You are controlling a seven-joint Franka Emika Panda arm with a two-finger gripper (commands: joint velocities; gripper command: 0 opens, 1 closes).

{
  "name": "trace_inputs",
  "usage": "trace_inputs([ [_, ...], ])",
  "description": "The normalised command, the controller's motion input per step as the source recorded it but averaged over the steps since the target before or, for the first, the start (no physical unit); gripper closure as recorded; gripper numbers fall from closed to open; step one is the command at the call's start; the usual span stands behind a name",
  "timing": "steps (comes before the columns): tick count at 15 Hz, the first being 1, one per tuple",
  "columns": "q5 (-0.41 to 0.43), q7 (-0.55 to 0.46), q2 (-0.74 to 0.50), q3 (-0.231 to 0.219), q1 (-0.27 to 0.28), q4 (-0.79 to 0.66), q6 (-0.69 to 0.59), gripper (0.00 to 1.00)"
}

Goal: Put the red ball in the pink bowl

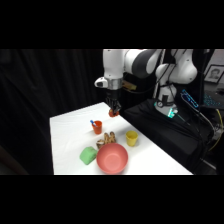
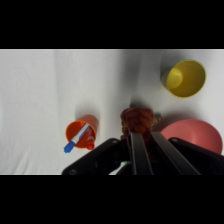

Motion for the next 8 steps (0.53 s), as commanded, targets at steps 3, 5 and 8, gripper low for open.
trace_inputs([
  [3, 0.122, 0.03, 0.25, 0.093, 0.066, 0.32, 0.00, 0.98],
  [5, 0.095, 0.06, 0.29, 0.078, 0.070, 0.35, 0.01, 0.98],
  [8, 0.089, 0.06, 0.28, 0.059, 0.066, 0.36, -0.01, 0.98],
])
